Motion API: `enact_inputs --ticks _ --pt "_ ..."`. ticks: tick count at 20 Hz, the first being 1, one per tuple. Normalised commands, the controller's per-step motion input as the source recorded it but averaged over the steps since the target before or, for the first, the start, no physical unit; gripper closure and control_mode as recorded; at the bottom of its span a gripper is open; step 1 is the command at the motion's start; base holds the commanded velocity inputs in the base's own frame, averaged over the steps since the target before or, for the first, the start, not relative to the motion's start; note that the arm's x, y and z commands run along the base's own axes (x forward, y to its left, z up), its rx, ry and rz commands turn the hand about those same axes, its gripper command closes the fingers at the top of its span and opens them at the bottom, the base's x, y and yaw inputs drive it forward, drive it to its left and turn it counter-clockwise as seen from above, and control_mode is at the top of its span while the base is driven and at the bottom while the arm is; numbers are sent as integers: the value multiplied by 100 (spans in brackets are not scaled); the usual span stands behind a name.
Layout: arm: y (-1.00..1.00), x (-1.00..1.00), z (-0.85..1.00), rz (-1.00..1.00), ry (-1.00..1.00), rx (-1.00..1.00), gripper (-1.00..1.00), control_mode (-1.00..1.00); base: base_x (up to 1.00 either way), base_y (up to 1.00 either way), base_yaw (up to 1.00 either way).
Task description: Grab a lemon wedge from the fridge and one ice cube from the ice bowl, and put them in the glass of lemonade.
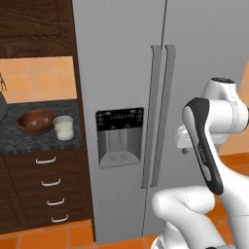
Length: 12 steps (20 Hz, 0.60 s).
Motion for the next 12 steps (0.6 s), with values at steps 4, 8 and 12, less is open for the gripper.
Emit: enact_inputs --ticks 4,8,12 --pt "0 0 0 0 0 0 -100 100 -42 11 0" --pt "0 0 0 0 0 0 -100 100 -23 11 0" --pt "1 -2 1 0 -3 0 -100 -100 -1 0 0"
